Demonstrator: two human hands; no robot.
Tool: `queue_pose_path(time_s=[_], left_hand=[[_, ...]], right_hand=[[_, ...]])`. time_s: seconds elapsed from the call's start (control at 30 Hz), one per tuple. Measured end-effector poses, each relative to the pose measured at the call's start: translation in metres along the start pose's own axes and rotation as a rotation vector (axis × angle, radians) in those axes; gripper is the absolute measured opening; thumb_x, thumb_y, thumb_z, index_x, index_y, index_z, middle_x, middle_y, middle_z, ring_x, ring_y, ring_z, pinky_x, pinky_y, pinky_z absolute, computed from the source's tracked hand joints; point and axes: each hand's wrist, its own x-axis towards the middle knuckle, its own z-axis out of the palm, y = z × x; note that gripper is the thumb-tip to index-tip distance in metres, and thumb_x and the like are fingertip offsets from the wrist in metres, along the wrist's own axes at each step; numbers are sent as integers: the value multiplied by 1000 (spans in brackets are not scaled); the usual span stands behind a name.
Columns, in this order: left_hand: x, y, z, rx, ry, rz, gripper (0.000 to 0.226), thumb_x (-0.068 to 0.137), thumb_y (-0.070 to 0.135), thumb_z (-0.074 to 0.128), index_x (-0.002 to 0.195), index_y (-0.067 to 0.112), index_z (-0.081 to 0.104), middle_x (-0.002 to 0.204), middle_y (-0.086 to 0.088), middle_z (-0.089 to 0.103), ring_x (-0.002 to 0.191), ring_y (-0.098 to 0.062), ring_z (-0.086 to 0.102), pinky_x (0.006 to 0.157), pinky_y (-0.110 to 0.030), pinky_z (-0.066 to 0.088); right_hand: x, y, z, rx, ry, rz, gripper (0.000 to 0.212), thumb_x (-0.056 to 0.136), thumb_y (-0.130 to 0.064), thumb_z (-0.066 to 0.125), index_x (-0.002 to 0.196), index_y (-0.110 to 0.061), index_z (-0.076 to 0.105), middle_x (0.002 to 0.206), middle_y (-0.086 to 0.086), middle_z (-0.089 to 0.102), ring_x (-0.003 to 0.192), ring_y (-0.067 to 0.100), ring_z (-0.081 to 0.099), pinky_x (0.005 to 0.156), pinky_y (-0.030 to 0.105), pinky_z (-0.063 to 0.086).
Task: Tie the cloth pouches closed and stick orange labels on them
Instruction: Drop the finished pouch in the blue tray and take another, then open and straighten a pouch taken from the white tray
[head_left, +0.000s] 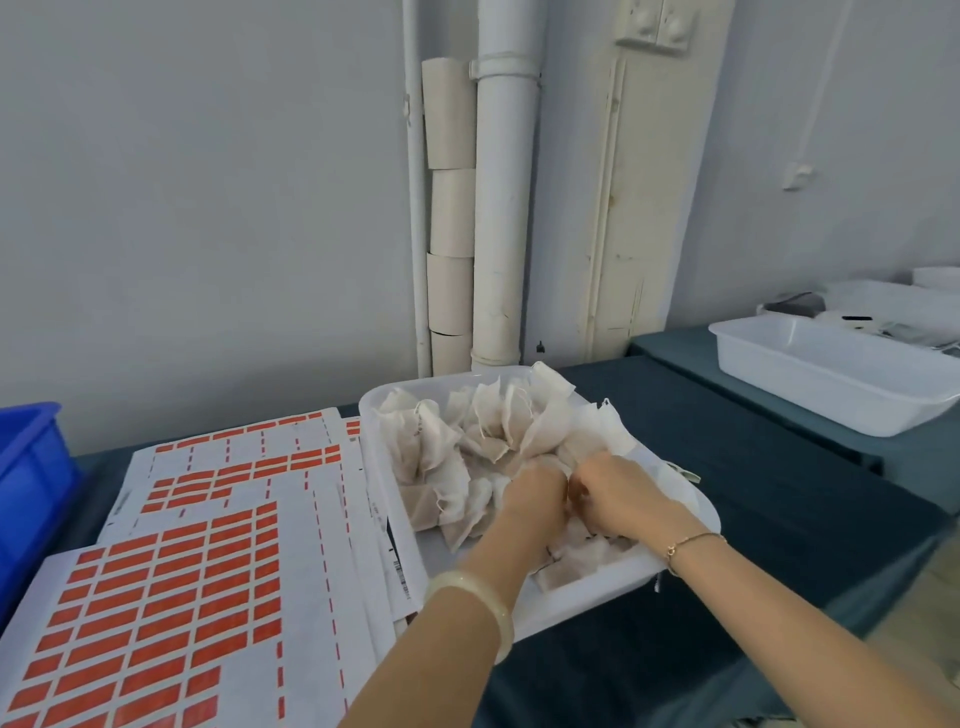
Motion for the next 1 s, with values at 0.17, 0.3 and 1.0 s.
queue_pose_path(time_s=[0.17, 0.3, 1.0], left_hand=[[-2, -8, -2, -63, 162, 0, 19, 88, 9, 49, 90, 9, 67, 90, -11, 63, 93, -30, 61, 70, -33, 45], [-3, -16, -11, -186, 247, -13, 21, 89, 17, 49, 75, 10, 62, 88, -12, 69, 87, -31, 63, 65, -31, 46], [-114, -50, -105, -751, 452, 206, 28, 91, 26, 61, 70, 8, 55, 56, 3, 52, 51, -10, 43, 48, -23, 34]], right_hand=[[3, 3, 6, 34, 98, -36, 16, 89, -9, 50, 82, -14, 63, 78, 6, 64, 67, 22, 59, 58, 33, 47], [-1, 7, 1, 260, 240, -95, 17, 95, -13, 49, 82, -14, 60, 80, -2, 61, 73, 20, 57, 65, 33, 48], [-46, -102, -118, 728, 466, -429, 9, 86, -19, 69, 90, -22, 76, 83, -12, 70, 70, 1, 52, 69, 18, 44]])
